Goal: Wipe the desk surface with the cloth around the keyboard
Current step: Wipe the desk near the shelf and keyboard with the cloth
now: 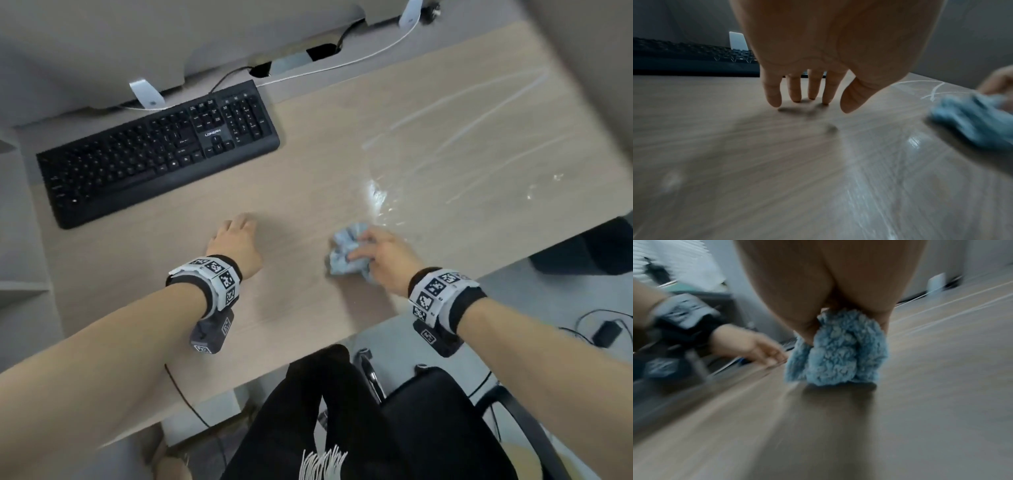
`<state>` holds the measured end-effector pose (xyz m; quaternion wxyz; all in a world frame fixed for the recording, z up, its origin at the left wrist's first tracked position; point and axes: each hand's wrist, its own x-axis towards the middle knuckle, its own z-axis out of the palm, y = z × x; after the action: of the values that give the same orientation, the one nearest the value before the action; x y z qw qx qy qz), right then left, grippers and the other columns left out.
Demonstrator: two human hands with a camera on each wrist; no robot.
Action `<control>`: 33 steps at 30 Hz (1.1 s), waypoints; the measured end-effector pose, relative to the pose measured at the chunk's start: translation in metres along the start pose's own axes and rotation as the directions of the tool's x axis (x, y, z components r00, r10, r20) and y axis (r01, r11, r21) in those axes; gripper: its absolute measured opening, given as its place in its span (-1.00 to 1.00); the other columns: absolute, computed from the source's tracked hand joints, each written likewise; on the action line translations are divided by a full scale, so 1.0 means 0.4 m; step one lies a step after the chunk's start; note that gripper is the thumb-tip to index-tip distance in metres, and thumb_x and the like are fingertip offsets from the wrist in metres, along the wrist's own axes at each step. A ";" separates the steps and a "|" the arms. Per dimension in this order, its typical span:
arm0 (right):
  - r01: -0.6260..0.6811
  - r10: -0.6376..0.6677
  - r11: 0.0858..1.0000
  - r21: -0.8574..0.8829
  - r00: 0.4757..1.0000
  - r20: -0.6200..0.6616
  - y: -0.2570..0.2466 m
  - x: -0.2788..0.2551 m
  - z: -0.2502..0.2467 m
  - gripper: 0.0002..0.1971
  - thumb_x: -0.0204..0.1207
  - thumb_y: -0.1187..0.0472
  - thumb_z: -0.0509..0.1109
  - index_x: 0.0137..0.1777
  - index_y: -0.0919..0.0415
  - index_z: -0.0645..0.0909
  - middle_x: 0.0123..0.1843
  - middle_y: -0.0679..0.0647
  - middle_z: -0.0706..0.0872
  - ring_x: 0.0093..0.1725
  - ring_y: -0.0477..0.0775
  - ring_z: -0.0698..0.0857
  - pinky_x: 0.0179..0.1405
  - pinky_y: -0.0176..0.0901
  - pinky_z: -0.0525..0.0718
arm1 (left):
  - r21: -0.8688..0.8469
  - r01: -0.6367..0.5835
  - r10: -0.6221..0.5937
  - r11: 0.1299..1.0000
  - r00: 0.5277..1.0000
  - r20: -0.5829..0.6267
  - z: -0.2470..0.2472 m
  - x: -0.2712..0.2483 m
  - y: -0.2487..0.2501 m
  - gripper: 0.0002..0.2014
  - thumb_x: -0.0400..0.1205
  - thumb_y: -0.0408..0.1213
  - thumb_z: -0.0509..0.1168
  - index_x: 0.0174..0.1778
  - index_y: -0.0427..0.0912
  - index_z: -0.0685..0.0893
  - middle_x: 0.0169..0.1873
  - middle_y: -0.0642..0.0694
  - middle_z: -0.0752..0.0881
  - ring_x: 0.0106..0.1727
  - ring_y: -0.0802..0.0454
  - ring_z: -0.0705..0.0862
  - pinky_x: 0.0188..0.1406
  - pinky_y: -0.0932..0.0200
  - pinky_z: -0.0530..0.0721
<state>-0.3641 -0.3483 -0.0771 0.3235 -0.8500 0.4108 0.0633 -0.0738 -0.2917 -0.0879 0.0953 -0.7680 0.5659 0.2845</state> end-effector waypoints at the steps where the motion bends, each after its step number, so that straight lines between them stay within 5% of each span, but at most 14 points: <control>1: -0.090 0.089 0.996 -0.001 0.986 -0.139 0.020 0.024 -0.032 -0.64 0.54 0.42 0.28 0.25 0.14 0.71 0.24 0.19 0.60 0.17 0.18 0.54 0.03 -0.27 0.45 | 0.007 0.001 -0.001 1.000 1.000 0.002 -0.005 0.005 -0.002 -0.38 0.48 -0.32 0.18 0.53 -0.16 0.37 0.60 -0.09 0.28 0.52 -0.27 0.31 0.50 -0.19 0.39; 3: -0.226 0.226 0.973 0.034 0.929 -0.293 0.071 0.071 -0.080 -0.65 0.58 0.35 0.30 0.32 0.13 0.65 0.23 0.21 0.62 0.14 0.18 0.59 -0.11 -0.37 0.46 | 0.014 0.003 -0.003 1.000 1.000 0.003 -0.009 0.011 -0.002 -0.39 0.47 -0.31 0.20 0.52 -0.16 0.39 0.57 -0.11 0.31 0.49 -0.29 0.34 0.49 -0.18 0.40; 5: -0.294 0.311 0.950 0.101 0.906 -0.286 0.090 0.098 -0.081 -0.66 0.57 0.28 0.36 0.35 0.16 0.61 0.29 0.22 0.59 0.18 0.19 0.62 -0.03 -0.35 0.62 | 0.035 0.003 -0.003 0.999 1.000 0.010 -0.003 0.012 -0.004 -0.41 0.47 -0.30 0.20 0.50 -0.15 0.40 0.58 -0.12 0.29 0.49 -0.30 0.32 0.49 -0.18 0.39; 8: -0.255 0.243 0.959 -0.126 0.965 -0.101 0.018 0.082 -0.008 -0.58 0.52 0.34 0.31 0.38 0.10 0.61 0.51 0.22 0.38 0.42 0.34 0.43 0.41 0.09 0.49 | 0.060 -0.020 0.019 0.998 1.000 0.017 0.012 0.005 -0.013 -0.38 0.47 -0.31 0.19 0.53 -0.12 0.34 0.62 -0.08 0.21 0.54 -0.28 0.24 0.52 -0.18 0.36; 12: -0.073 0.070 0.997 0.031 0.993 0.093 -0.129 -0.059 0.115 -0.75 0.51 0.35 0.36 0.13 0.14 0.72 0.39 0.06 0.49 0.36 0.14 0.50 0.34 0.03 0.53 | 0.060 -0.043 0.043 0.997 0.999 0.003 0.021 -0.008 -0.026 -0.32 0.47 -0.32 0.19 0.58 -0.08 0.27 0.65 -0.02 0.13 0.59 -0.22 0.15 0.56 -0.20 0.31; 16: -0.003 -0.029 0.996 0.089 0.933 0.358 -0.133 -0.129 0.139 -0.73 0.43 0.43 0.34 -0.14 0.14 0.84 0.32 -0.04 0.61 0.28 0.06 0.57 0.32 -0.01 0.53 | 0.063 -0.066 0.065 0.996 0.998 0.018 0.017 -0.016 -0.028 -0.30 0.46 -0.34 0.19 0.59 -0.08 0.25 0.66 0.01 0.11 0.60 -0.20 0.15 0.56 -0.18 0.31; 22: -0.123 0.128 0.987 0.104 0.991 -0.042 -0.024 -0.026 0.017 -0.73 0.47 0.43 0.38 0.10 0.20 0.78 0.49 0.18 0.51 0.47 0.24 0.46 0.54 0.05 0.38 | 0.068 -0.084 0.084 0.994 0.996 -0.002 0.020 -0.026 -0.031 -0.32 0.46 -0.34 0.19 0.57 -0.07 0.26 0.65 0.03 0.12 0.60 -0.17 0.16 0.53 -0.18 0.36; 26: -0.169 0.165 0.985 0.042 0.983 0.084 -0.056 -0.079 0.080 -0.74 0.51 0.39 0.36 0.10 0.10 0.74 0.51 0.06 0.44 0.44 0.17 0.48 0.47 0.07 0.48 | 0.063 -0.065 0.064 0.996 0.998 0.015 0.017 -0.031 -0.017 -0.31 0.46 -0.38 0.18 0.57 -0.07 0.24 0.65 0.05 0.09 0.63 -0.13 0.11 0.53 -0.16 0.36; 30: 0.107 -0.115 0.993 0.043 0.944 0.310 -0.114 -0.211 0.163 -0.81 0.51 0.30 0.37 -0.13 0.08 0.81 0.39 -0.02 0.54 0.33 0.07 0.50 0.33 0.02 0.58 | 0.070 -0.054 0.054 0.996 0.999 0.004 0.021 -0.033 -0.017 -0.32 0.44 -0.38 0.21 0.53 -0.07 0.26 0.64 0.07 0.08 0.63 -0.12 0.11 0.50 -0.16 0.40; 33: 0.043 -0.059 0.994 0.097 0.983 0.176 -0.080 -0.185 0.140 -0.76 0.47 0.38 0.36 -0.14 0.07 0.82 0.37 0.00 0.59 0.37 0.08 0.48 0.43 0.06 0.50 | 0.079 -0.071 0.071 0.994 0.997 0.000 0.027 -0.032 -0.021 -0.29 0.42 -0.38 0.21 0.55 -0.08 0.25 0.63 0.08 0.08 0.63 -0.12 0.10 0.52 -0.16 0.39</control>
<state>-0.3800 -0.2513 -0.0772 0.3995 -0.8353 0.3608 0.1119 -0.0720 -0.2732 -0.0914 0.1147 -0.7435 0.6037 0.2639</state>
